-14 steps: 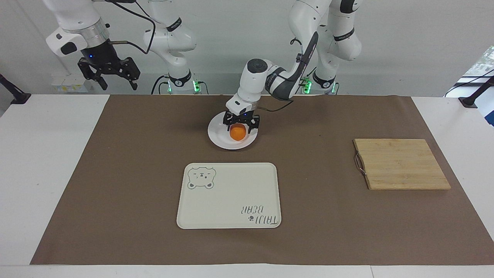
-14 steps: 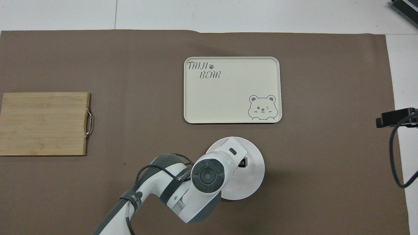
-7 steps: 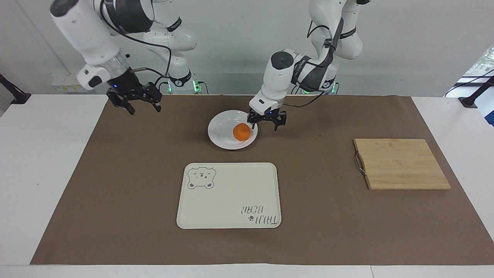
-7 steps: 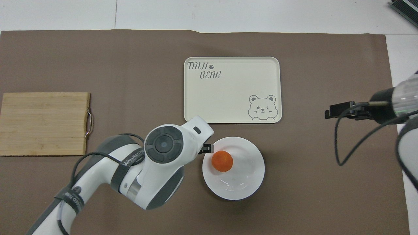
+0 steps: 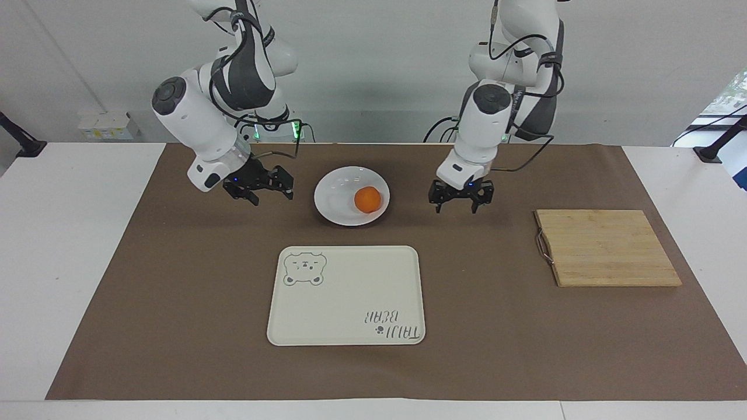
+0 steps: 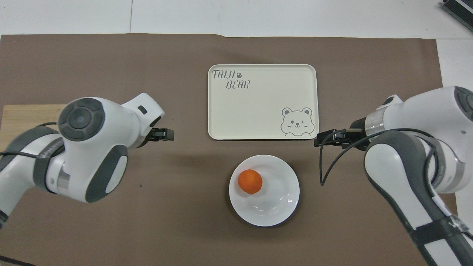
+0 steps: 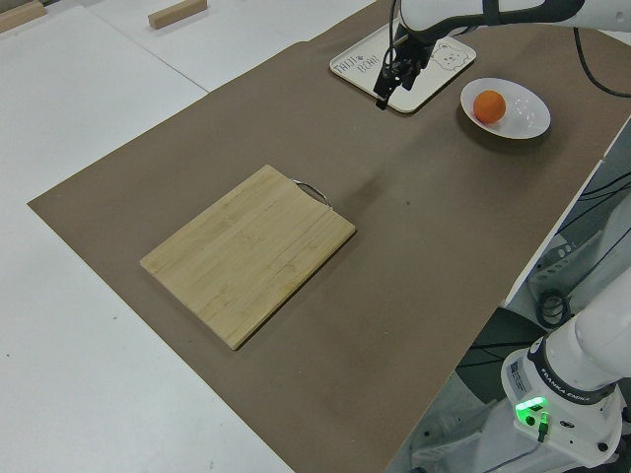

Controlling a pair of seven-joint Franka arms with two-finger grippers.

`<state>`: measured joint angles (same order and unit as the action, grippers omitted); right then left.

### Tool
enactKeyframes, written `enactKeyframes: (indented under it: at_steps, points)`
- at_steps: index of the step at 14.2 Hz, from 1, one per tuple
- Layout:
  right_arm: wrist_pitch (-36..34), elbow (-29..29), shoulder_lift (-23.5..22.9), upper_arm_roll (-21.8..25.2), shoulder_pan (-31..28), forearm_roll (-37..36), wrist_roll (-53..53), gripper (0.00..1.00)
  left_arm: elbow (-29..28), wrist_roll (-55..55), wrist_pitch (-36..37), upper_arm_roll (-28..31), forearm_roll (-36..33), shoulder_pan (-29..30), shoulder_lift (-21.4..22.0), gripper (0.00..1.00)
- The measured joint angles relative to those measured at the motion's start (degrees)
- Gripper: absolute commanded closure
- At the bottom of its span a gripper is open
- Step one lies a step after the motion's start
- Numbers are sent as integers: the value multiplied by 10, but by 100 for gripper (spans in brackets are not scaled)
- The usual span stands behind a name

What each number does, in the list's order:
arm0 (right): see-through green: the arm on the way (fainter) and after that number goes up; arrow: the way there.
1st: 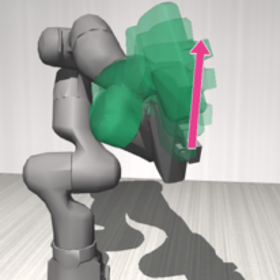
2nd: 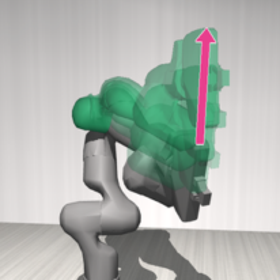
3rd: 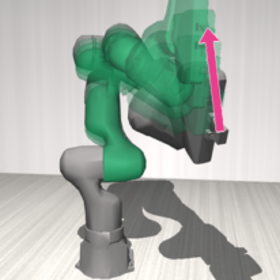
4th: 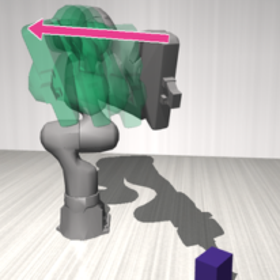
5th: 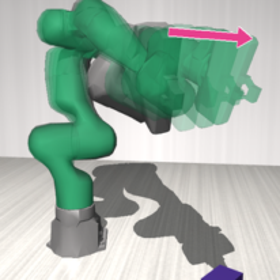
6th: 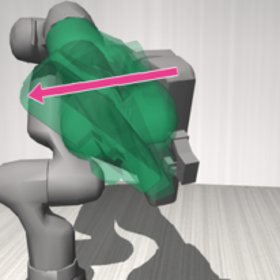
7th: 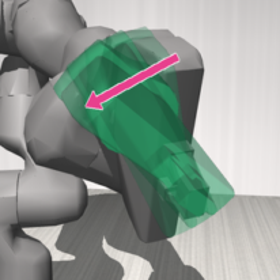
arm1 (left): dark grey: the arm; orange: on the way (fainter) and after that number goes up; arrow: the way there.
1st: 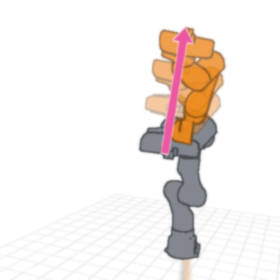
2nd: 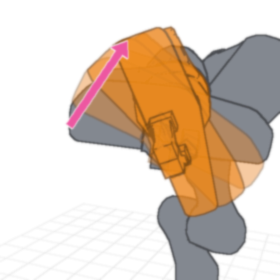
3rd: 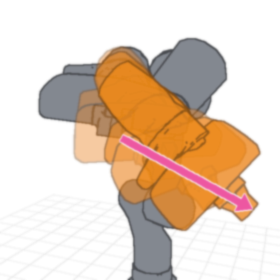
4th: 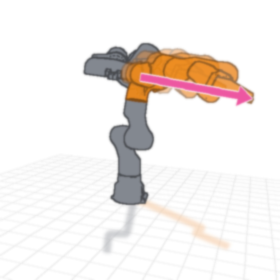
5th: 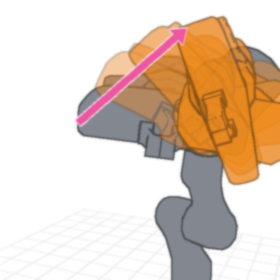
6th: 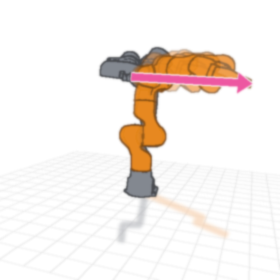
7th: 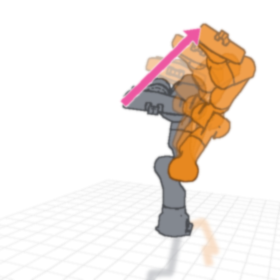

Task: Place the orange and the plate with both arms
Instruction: 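Release the orange onto the plate while the right gripper reaches the plate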

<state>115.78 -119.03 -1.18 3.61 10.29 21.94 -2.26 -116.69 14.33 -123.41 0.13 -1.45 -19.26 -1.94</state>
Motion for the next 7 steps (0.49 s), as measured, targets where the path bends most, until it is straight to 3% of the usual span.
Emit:
enactKeyframes:
  at_steps: [5, 7]
  points:
    - [95, -92, 0, -1, 56, 68, -30, 0, 18, -129, 8, 1, -1, 117, 38, 0]
    - [103, -107, 0, -1, 73, 69, -30, 0, 64, -168, 71, 1, -1, 149, 45, 0]
